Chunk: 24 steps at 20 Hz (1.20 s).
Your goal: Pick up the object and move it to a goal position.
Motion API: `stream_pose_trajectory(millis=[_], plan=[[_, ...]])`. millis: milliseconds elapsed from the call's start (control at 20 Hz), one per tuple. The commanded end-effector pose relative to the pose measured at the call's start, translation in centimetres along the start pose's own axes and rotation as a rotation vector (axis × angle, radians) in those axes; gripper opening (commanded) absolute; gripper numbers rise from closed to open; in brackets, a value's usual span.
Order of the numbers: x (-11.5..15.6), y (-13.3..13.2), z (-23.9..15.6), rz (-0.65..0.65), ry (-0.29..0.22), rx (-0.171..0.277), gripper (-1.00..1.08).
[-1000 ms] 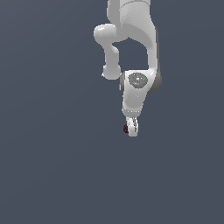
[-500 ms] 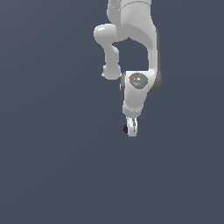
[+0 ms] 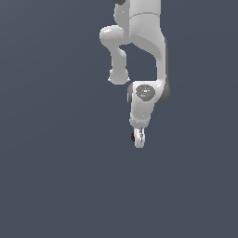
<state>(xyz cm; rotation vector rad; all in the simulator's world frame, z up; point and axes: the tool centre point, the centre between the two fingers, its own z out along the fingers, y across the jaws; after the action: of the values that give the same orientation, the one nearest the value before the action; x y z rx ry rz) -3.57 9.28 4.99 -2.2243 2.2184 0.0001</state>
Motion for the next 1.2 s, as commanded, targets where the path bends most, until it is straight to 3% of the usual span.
stream_pose_trajectory(millis=[0,300,350,1150], plan=[[0.0,0.0,1.2,0.001,0.000,0.000,1.00],[0.0,0.0,2.2,0.002,0.000,0.000,1.00],[0.0,0.0,2.2,0.002,0.000,0.000,-1.00],[0.6,0.0,1.2,0.002,0.000,0.001,-1.00]])
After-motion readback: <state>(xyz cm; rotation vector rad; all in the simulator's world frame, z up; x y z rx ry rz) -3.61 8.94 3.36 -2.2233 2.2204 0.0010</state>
